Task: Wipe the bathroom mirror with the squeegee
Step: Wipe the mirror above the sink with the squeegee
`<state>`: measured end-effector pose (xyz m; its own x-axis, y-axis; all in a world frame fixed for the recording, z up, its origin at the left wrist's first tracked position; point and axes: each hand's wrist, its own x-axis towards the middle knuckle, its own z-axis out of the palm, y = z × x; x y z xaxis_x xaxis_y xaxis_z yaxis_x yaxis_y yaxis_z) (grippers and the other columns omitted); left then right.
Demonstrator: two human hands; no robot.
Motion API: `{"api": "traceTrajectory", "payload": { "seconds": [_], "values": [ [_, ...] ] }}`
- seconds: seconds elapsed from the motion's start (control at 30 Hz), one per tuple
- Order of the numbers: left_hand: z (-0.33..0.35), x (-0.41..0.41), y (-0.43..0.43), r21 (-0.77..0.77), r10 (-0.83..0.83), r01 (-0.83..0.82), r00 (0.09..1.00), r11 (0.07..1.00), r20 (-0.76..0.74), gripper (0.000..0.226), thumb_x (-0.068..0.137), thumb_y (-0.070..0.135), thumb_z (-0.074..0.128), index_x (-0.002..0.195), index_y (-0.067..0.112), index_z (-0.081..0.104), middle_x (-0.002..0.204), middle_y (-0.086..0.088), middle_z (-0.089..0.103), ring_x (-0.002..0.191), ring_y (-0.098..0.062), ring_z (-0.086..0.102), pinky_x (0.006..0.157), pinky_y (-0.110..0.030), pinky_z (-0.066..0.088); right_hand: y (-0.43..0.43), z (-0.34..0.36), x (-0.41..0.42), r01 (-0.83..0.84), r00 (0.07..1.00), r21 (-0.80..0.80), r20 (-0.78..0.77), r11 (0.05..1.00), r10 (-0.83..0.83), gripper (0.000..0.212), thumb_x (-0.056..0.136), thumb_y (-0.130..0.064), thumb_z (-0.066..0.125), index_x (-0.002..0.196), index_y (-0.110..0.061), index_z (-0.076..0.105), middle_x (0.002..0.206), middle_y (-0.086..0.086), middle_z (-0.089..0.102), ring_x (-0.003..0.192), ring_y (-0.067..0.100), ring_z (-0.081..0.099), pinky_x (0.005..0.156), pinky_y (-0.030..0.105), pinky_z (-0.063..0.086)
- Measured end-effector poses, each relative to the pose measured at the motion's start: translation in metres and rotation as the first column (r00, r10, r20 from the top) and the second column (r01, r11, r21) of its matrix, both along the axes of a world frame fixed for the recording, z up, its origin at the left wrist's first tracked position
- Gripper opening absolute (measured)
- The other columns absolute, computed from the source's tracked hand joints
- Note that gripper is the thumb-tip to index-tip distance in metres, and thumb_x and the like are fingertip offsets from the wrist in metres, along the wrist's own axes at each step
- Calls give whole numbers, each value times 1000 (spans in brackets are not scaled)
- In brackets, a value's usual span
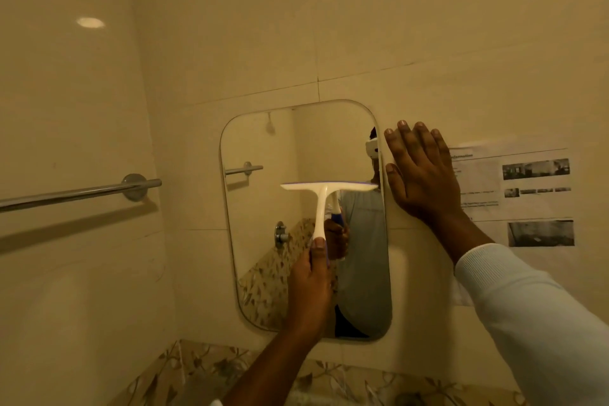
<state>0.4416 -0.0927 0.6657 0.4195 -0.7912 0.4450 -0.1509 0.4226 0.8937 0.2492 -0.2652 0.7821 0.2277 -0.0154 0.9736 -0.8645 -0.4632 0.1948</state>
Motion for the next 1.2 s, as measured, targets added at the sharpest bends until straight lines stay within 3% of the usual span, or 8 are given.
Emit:
{"api": "traceTrajectory", "payload": {
  "seconds": [0.23, 0.47, 0.7, 0.9, 1.03, 1.1, 1.2],
  "values": [
    [-71, 9, 7, 122, -28, 42, 993, 992, -118, 51, 85, 66, 47, 75, 17, 54, 54, 5, 42, 41, -7, 34, 40, -23, 27, 0, 0, 0, 23, 1000, 5, 2, 1000, -23, 65, 106, -49, 28, 164, -20, 22, 171, 12, 24, 159, 33, 16, 130, 49, 8],
    [-123, 18, 4, 264, 72, -21, 980, 964, -185, 43, 103, 44, 51, 77, 10, 58, 54, -2, 40, 40, -10, 33, 40, -26, 27, 2, 1, 1, 76, 997, 21, 29, 997, -77, 72, 105, -58, 28, 166, -21, 18, 173, 11, 13, 160, 33, 10, 129, 52, 8],
    [-144, 17, 12, 310, 102, -20, 962, 950, -252, 38, 106, 31, 52, 80, 3, 58, 54, -2, 37, 42, -13, 31, 41, -25, 26, 0, 8, 6, 92, 970, 151, 212, 984, -123, 75, 107, -59, 20, 166, -19, -1, 174, 11, -5, 161, 34, -5, 129, 56, 3],
    [-158, 18, 11, 360, 143, -47, 959, 932, -246, 40, 105, 34, 54, 80, 4, 62, 52, 1, 40, 42, -15, 36, 45, -27, 29, 0, 12, 4, 113, 979, 189, 146, 975, -142, 84, 103, -66, 20, 165, -18, -8, 173, 13, -12, 160, 37, -10, 127, 60, 4],
    [-171, 21, 15, 410, 143, -53, 971, 911, -192, 31, 107, 34, 50, 90, 16, 69, 50, 8, 48, 43, -10, 46, 50, -25, 40, 1, 11, 3, 115, 980, 201, 139, 973, -144, 86, 102, -67, 22, 166, -18, -7, 173, 14, -13, 159, 38, -9, 127, 60, 5],
    [-166, 21, 11, 367, 192, -69, 931, 928, -310, 29, 106, 24, 54, 90, 5, 70, 51, -3, 48, 43, -17, 44, 51, -27, 35, 0, 11, 1, 118, 981, 200, 130, 973, -146, 86, 101, -68, 23, 166, -20, -6, 173, 12, -11, 160, 38, -6, 128, 58, 7],
    [-151, 9, 14, 345, 212, -99, 928, 933, -308, 35, 104, 19, 57, 73, 8, 67, 52, -11, 50, 50, -21, 46, 60, -32, 36, 0, 11, -10, 129, 985, 184, 89, 974, -148, 87, 98, -73, 22, 166, -26, -3, 174, 8, -6, 160, 35, 0, 127, 51, 5]
  ]
}}
